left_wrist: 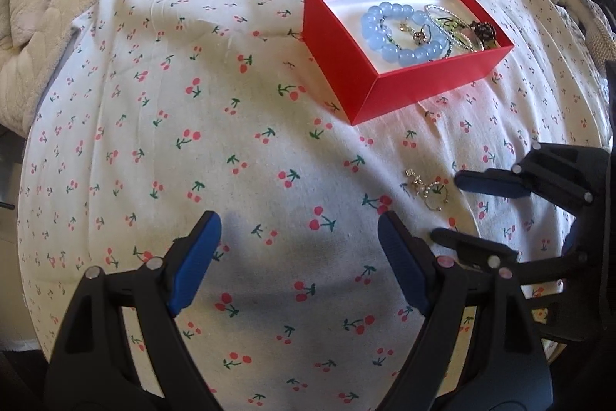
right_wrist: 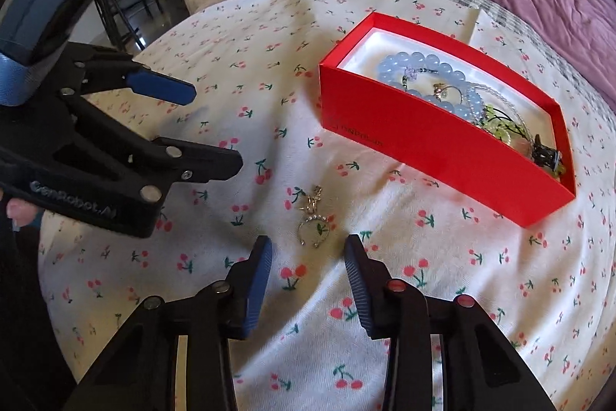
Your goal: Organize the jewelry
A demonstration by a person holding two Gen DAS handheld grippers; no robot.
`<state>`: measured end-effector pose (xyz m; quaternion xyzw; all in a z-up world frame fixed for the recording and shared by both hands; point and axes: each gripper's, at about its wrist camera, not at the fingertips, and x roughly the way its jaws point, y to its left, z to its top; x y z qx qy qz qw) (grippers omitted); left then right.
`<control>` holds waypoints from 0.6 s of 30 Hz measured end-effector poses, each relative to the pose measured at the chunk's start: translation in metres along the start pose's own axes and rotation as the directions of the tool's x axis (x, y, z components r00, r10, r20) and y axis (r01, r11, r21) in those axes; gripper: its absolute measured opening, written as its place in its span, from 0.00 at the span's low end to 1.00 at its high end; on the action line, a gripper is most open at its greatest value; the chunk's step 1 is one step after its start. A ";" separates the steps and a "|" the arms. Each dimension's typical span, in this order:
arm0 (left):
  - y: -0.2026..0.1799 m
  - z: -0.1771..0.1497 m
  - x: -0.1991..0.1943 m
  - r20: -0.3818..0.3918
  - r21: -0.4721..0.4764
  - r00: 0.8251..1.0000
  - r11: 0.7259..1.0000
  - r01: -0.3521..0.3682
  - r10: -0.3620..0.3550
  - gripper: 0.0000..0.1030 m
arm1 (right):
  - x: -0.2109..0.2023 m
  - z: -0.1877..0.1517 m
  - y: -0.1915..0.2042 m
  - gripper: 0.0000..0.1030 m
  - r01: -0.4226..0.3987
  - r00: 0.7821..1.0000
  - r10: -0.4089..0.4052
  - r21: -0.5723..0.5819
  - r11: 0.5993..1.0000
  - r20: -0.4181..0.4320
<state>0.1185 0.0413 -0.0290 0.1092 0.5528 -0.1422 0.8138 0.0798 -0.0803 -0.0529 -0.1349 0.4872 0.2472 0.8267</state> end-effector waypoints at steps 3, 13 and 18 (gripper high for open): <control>-0.002 0.000 0.000 0.005 0.012 1.000 1.000 0.012 -0.012 0.81 | 0.005 0.003 -0.002 0.32 0.015 1.000 -0.015 0.013 1.000 0.001; -0.021 -0.003 -0.007 0.056 0.115 0.997 0.992 0.054 -0.061 0.67 | 0.007 0.004 -0.004 0.09 0.033 0.999 -0.033 0.002 0.999 -0.005; -0.037 -0.006 -0.004 0.064 0.183 0.991 0.977 0.105 -0.118 0.49 | 0.000 -0.001 -0.014 0.09 0.039 0.999 -0.039 0.022 0.999 -0.004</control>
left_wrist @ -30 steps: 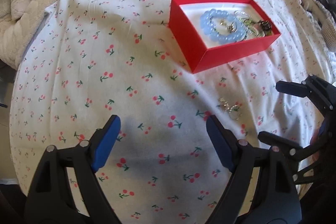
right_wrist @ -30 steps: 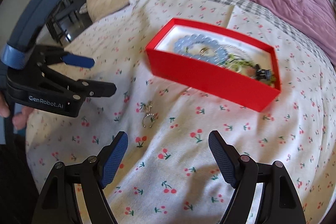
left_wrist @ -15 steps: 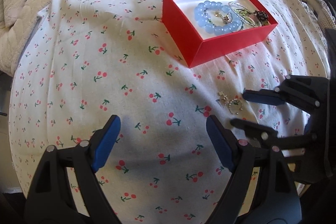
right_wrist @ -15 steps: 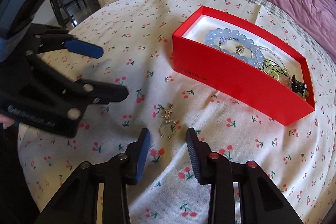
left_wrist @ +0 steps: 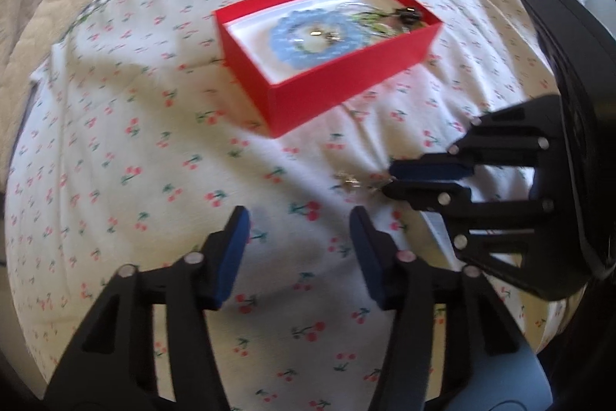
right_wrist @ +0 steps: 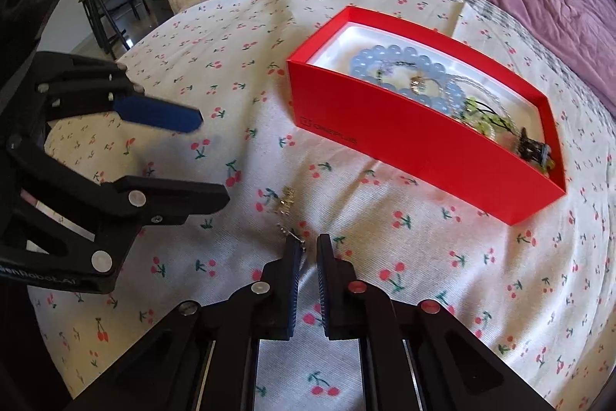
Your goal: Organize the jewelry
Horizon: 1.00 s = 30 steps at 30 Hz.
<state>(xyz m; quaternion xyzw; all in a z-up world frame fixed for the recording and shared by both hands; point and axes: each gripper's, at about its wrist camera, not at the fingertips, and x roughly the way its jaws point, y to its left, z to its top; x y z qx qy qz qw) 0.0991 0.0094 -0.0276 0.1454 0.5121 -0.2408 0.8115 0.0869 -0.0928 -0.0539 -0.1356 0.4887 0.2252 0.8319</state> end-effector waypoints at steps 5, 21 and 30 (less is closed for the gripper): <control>-0.013 0.001 0.006 0.005 0.047 0.999 0.998 0.050 -0.050 0.42 | -0.006 -0.003 -0.013 0.09 0.037 0.999 -0.037 0.027 0.999 -0.001; -0.033 0.011 0.032 -0.013 0.102 0.997 0.992 0.080 -0.079 0.34 | -0.026 -0.019 -0.050 0.14 -0.039 0.998 0.047 0.139 0.989 -0.050; -0.032 0.012 0.037 0.006 0.094 0.998 0.994 0.057 -0.057 0.11 | -0.029 -0.024 -0.046 0.15 -0.039 0.997 0.048 0.128 0.991 -0.065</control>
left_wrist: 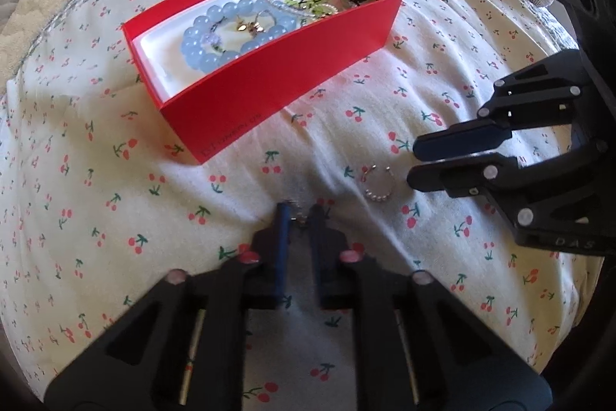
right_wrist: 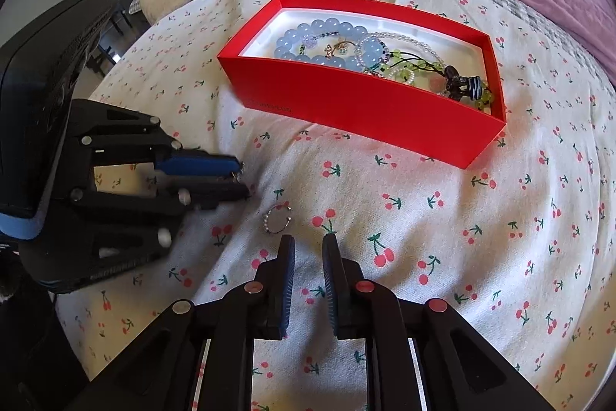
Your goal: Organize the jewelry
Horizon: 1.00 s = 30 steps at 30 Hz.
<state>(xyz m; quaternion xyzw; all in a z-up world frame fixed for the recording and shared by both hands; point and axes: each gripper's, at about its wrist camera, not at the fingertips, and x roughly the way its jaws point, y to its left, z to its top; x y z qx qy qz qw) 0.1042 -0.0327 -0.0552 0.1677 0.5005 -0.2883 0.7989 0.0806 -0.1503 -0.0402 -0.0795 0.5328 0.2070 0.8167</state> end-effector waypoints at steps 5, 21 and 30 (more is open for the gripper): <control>0.008 -0.005 -0.010 -0.013 -0.028 1.000 1.000 0.009 -0.009 0.11 | 0.006 0.004 0.011 0.17 -0.001 1.000 0.001 -0.031 1.000 -0.005; 0.014 -0.010 -0.019 -0.018 -0.075 1.000 0.997 0.000 -0.001 0.11 | 0.021 0.010 0.036 0.56 0.042 0.998 -0.038 -0.097 0.994 0.050; 0.014 -0.010 -0.014 -0.030 -0.068 1.000 0.998 -0.005 0.003 0.11 | 0.034 0.011 0.047 0.31 0.048 0.997 -0.039 -0.150 0.988 0.062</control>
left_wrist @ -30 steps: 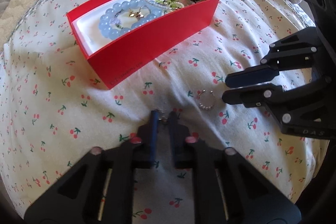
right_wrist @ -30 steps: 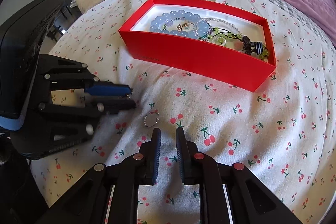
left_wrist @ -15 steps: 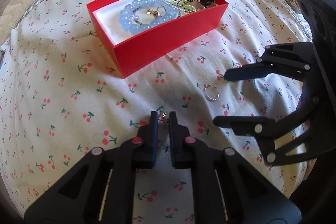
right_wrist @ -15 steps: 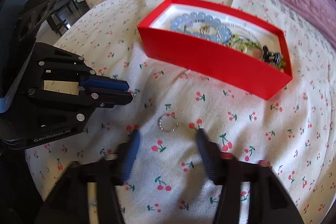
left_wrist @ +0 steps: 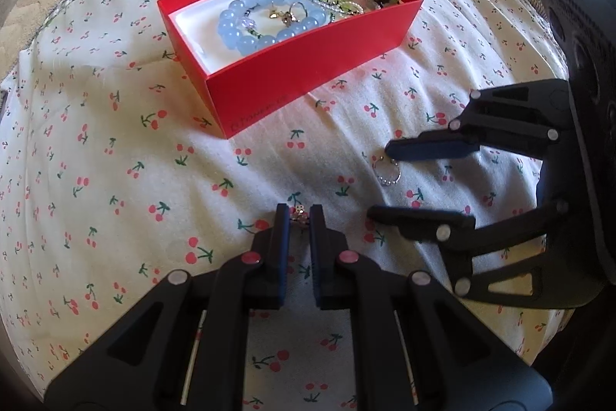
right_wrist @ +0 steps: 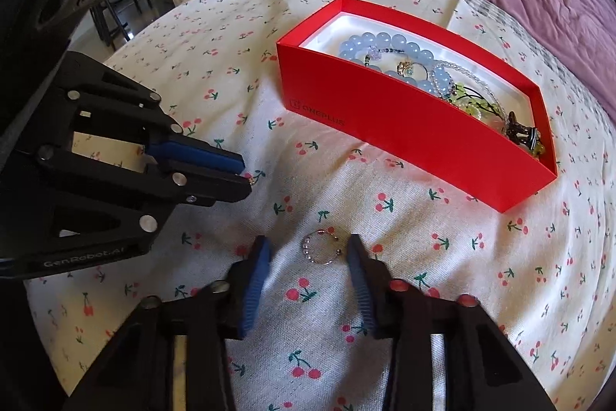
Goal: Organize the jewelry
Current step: 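Grasp the silver ring with the right tool while the left tool holds the earring, then carry the silver ring and gold earring over the red box with both tools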
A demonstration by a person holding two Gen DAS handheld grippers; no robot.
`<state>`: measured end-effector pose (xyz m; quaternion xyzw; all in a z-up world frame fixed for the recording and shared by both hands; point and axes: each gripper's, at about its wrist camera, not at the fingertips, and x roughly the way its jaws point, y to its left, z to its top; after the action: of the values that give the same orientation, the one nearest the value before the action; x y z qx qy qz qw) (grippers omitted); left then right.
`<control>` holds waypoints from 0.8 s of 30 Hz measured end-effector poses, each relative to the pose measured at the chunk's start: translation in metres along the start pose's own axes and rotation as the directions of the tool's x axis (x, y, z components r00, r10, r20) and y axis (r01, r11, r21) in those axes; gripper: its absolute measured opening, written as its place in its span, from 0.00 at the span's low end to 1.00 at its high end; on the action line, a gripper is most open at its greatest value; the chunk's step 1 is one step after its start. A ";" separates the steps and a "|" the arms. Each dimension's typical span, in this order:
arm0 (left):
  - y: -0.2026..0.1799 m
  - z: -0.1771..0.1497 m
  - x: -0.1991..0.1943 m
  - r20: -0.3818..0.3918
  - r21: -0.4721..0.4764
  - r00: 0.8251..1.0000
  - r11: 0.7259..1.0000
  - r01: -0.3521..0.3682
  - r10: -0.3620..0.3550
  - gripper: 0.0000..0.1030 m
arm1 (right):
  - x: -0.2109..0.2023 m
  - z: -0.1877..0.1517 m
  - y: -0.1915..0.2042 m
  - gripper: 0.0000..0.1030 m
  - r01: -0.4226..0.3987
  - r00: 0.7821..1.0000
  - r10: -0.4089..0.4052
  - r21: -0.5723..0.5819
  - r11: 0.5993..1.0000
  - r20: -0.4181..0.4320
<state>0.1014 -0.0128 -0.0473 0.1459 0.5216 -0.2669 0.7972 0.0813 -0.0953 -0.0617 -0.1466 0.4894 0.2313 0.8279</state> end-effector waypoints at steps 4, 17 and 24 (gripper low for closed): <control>0.000 0.000 0.000 0.000 0.002 1.000 1.000 -0.001 0.001 0.11 | -0.001 -0.001 -0.003 0.22 -0.015 1.000 0.015 -0.006 1.000 -0.004; 0.002 0.001 -0.008 0.021 -0.013 1.000 1.000 0.004 -0.004 0.11 | -0.019 0.000 -0.005 0.14 -0.026 0.999 0.026 0.002 1.000 0.021; 0.004 0.004 -0.022 0.057 -0.015 0.998 1.000 -0.001 0.002 0.11 | -0.035 0.005 -0.017 0.14 -0.018 0.998 0.016 0.040 0.999 0.058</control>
<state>0.0995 -0.0056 -0.0262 0.1325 0.5003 -0.2663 0.8131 0.0796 -0.1155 -0.0284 -0.1190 0.4710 0.2325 0.8425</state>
